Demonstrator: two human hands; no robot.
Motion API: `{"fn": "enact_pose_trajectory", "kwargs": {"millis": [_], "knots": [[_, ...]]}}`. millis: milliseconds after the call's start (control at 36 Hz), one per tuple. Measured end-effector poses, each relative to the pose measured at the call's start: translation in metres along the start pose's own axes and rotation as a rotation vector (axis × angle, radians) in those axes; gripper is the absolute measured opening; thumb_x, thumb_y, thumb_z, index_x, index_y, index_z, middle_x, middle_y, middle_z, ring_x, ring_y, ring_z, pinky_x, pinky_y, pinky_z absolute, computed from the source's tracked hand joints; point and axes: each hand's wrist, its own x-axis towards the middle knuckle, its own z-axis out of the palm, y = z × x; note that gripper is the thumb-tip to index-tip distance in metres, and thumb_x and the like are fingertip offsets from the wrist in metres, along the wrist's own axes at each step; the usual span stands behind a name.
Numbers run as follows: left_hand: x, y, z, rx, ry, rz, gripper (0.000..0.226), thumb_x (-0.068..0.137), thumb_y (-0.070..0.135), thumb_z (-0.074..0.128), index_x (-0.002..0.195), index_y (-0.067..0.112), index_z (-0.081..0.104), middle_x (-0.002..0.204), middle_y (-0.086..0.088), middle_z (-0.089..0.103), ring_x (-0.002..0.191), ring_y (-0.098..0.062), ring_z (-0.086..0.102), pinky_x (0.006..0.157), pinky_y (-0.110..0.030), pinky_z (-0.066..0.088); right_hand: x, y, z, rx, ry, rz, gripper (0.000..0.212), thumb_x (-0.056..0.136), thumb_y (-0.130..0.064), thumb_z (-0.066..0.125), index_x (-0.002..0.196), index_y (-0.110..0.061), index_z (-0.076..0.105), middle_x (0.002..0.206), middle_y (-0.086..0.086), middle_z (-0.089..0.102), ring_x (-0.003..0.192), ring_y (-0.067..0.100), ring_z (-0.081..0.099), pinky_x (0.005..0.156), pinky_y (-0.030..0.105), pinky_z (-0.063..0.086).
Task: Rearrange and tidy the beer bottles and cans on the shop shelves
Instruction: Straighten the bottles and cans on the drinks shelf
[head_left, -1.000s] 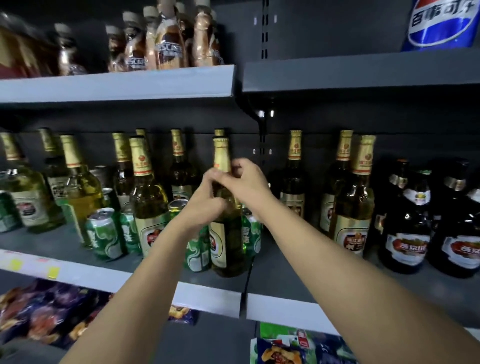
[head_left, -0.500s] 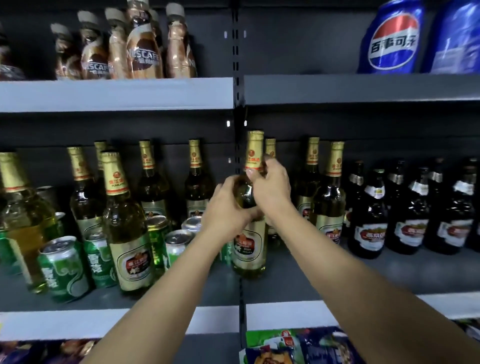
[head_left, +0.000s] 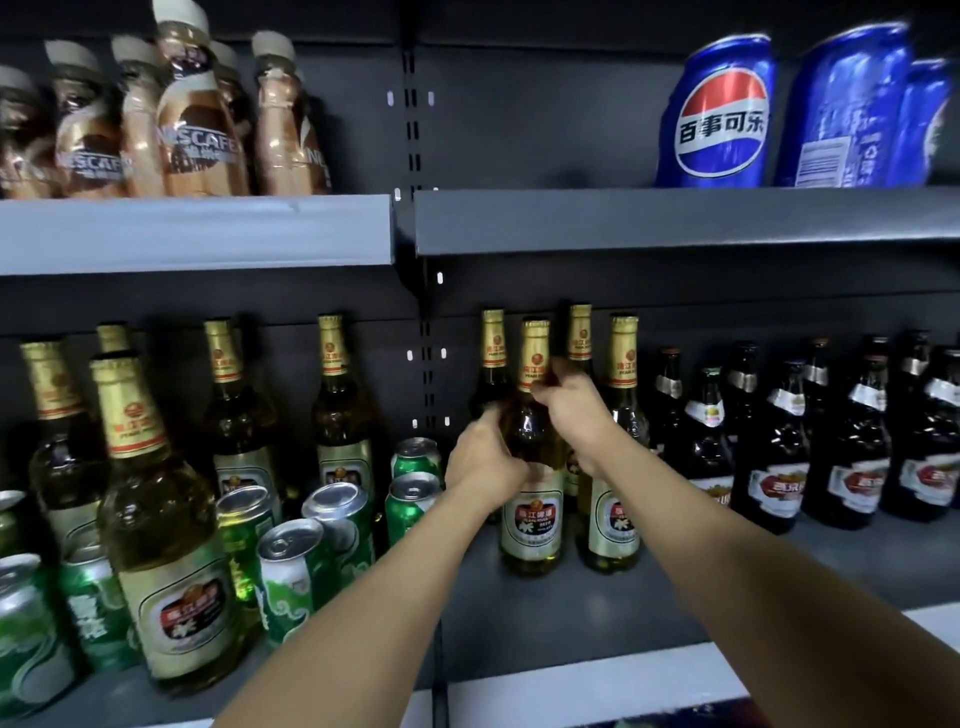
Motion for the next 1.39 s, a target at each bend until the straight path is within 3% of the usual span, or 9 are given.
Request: {"fn": "enact_pose_trajectory", "kwargs": {"millis": [167, 417, 556, 667, 750, 833, 917, 1111, 1389], "knots": [[0.002, 0.000, 0.003, 0.082, -0.011, 0.036, 0.082, 0.067, 0.035, 0.084, 0.136, 0.022, 0.040, 0.125, -0.004, 0.057, 0.115, -0.025, 0.056, 0.091, -0.042, 0.050, 0.004, 0.005, 0.014, -0.230, 0.096, -0.035, 0.022, 0.094, -0.020, 0.052, 0.115, -0.012, 0.053, 0.105, 0.011, 0.065, 0.096, 0.029, 0.061, 0.087, 0.044, 0.051], [-0.011, -0.004, -0.001, 0.092, -0.053, 0.105, 0.081, 0.075, 0.026, 0.079, 0.141, 0.017, 0.033, 0.128, -0.010, 0.052, 0.115, -0.028, 0.054, 0.091, -0.039, 0.048, 0.002, 0.017, 0.030, -0.400, 0.245, -0.096, 0.027, 0.095, -0.018, 0.055, 0.118, -0.006, 0.047, 0.108, 0.015, 0.062, 0.101, 0.034, 0.060, 0.076, 0.035, 0.047], [-0.024, -0.020, -0.017, 0.119, -0.004, 0.134, 0.074, 0.080, 0.021, 0.074, 0.143, 0.020, 0.034, 0.133, -0.009, 0.046, 0.124, -0.027, 0.046, 0.100, -0.037, 0.042, -0.001, 0.017, 0.032, -0.448, 0.370, -0.069, 0.040, 0.091, -0.019, 0.060, 0.125, -0.004, 0.046, 0.117, 0.014, 0.058, 0.113, 0.032, 0.055, 0.086, 0.040, 0.049], [-0.035, -0.030, -0.044, 0.216, 0.140, 0.135, 0.058, 0.086, 0.025, 0.067, 0.138, 0.021, 0.042, 0.132, -0.006, 0.046, 0.125, -0.026, 0.041, 0.100, -0.038, 0.041, -0.030, 0.014, 0.049, -0.523, 0.635, -0.505, 0.037, 0.082, -0.007, 0.051, 0.119, -0.005, 0.052, 0.119, 0.011, 0.056, 0.120, 0.028, 0.045, 0.099, 0.044, 0.037], [-0.045, -0.039, -0.072, 0.443, 0.258, 0.128, 0.052, 0.086, 0.029, 0.062, 0.134, 0.019, 0.044, 0.129, -0.006, 0.048, 0.120, -0.027, 0.043, 0.094, -0.038, 0.041, -0.044, 0.018, 0.073, -0.672, 0.329, -0.789, 0.043, 0.079, -0.014, 0.040, 0.118, -0.014, 0.059, 0.116, 0.003, 0.061, 0.112, 0.022, 0.050, 0.090, 0.040, 0.042], [-0.057, -0.054, -0.098, 0.703, 0.252, 0.055, 0.057, 0.088, 0.040, 0.058, 0.137, 0.020, 0.038, 0.132, -0.006, 0.046, 0.123, -0.028, 0.040, 0.098, -0.039, 0.038, -0.045, 0.025, 0.096, -0.909, -0.084, -0.658, 0.048, 0.095, -0.031, 0.045, 0.141, -0.017, 0.042, 0.140, 0.001, 0.047, 0.131, 0.021, 0.037, 0.104, 0.037, 0.033], [-0.066, -0.068, -0.115, 0.869, 0.100, -0.085, 0.074, 0.084, 0.055, 0.059, 0.141, 0.017, 0.032, 0.137, -0.006, 0.041, 0.129, -0.027, 0.035, 0.102, -0.039, 0.035, -0.041, 0.030, 0.115, -0.948, -0.264, -0.418, 0.076, 0.091, -0.049, 0.052, 0.152, -0.018, 0.020, 0.154, 0.003, 0.029, 0.140, 0.024, 0.026, 0.109, 0.039, 0.029], [-0.080, -0.089, -0.122, 0.892, -0.130, -0.255, 0.085, 0.081, 0.061, 0.063, 0.143, 0.012, 0.033, 0.141, -0.007, 0.041, 0.134, -0.027, 0.035, 0.099, -0.039, 0.041, -0.039, 0.039, 0.137, -0.991, -0.345, -0.143, 0.092, 0.082, -0.060, 0.063, 0.150, -0.018, 0.018, 0.154, 0.009, 0.024, 0.133, 0.033, 0.035, 0.101, 0.041, 0.040], [-0.096, -0.091, -0.117, 0.853, 0.014, -0.195, 0.062, 0.083, 0.053, 0.064, 0.130, 0.016, 0.045, 0.123, -0.006, 0.055, 0.114, -0.026, 0.055, 0.081, -0.036, 0.048, -0.059, 0.052, 0.135, -0.941, -0.155, -0.186, 0.056, 0.090, -0.041, 0.061, 0.139, -0.028, 0.040, 0.136, 0.008, 0.042, 0.122, 0.028, 0.043, 0.084, 0.035, 0.047]]}}
